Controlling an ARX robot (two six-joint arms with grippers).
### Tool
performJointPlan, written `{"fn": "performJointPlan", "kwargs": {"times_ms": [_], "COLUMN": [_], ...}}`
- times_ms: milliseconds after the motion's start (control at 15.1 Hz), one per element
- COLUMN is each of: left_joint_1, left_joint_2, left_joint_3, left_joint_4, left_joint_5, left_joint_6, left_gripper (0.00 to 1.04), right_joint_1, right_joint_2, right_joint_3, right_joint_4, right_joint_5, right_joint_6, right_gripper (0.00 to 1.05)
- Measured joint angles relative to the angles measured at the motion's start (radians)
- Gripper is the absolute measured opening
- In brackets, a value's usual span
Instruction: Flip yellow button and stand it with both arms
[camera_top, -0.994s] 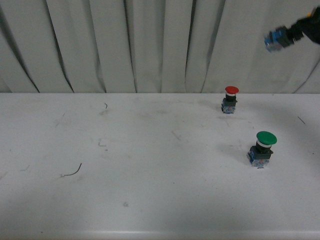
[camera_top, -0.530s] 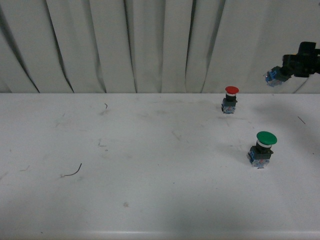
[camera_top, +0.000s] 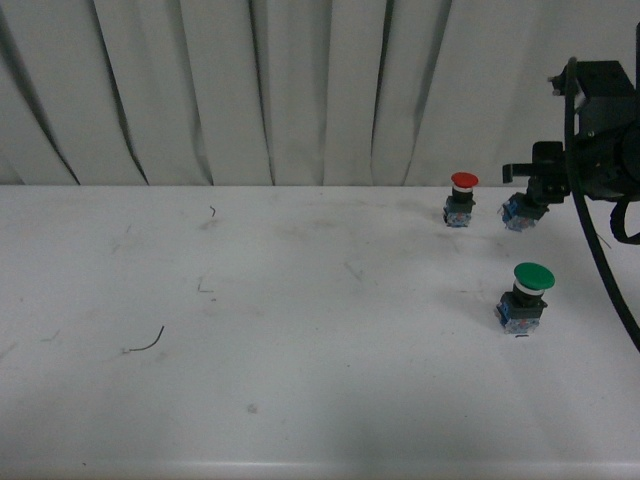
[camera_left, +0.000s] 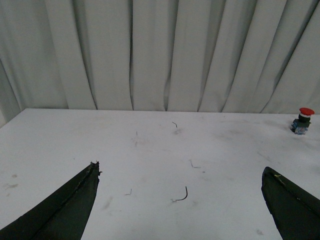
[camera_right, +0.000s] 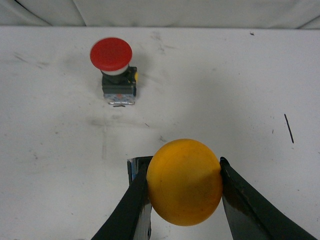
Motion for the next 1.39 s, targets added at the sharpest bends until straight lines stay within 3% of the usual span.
{"fn": "performJointPlan", "kwargs": {"times_ms": [795, 1392], "left_joint_1": [0.000, 0.000], "left_joint_2": [0.000, 0.000], "left_joint_3": [0.000, 0.000], "left_joint_4": [0.000, 0.000], "left_joint_5": [0.000, 0.000], "left_joint_6": [0.000, 0.000], "left_gripper": [0.98, 0.98], "right_joint_1": [0.084, 0.086], "right_joint_2": [0.092, 0.169], "right_joint_3": [0.126, 0.217], "right_joint_4": [-0.123, -0.198], "right_joint_5": [0.093, 0.143], "right_joint_6": [-0.160, -0.170], "right_gripper": [0.35, 0.35]}}
